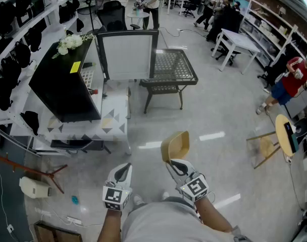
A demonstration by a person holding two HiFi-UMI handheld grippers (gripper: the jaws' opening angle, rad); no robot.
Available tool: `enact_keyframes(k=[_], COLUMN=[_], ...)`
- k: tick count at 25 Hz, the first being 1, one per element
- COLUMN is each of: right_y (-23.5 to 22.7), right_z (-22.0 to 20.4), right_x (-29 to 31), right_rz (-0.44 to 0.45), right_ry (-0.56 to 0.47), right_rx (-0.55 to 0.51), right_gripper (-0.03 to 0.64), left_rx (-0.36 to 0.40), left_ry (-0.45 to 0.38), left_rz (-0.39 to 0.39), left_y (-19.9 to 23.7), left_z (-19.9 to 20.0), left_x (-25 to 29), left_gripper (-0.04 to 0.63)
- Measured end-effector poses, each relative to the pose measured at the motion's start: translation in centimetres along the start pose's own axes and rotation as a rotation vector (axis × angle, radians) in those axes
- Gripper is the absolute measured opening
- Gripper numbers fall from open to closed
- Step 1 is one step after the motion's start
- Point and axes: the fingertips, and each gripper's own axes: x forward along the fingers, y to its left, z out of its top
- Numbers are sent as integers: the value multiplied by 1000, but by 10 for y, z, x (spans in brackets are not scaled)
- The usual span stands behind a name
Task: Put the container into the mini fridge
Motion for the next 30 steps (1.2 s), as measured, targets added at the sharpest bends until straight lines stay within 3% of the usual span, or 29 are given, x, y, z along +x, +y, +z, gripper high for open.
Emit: enact_keyframes(k=[14, 19, 30], right_y=[37, 50, 28], right_z=[11, 3, -2], right_x=[52, 71, 112], right_rz=[-48, -65, -59], right_ry=[8, 36, 58], right_rx=[16, 14, 24], right_gripper=[25, 25, 25], left_rx=[-20, -5, -17], left_ry=[-2, 31, 70], left_rz=[-46, -54, -37], left_y=[59, 79, 112], left_z=[-15, -29, -39], left_x=[-34, -40, -12], left_gripper=[9, 9, 9])
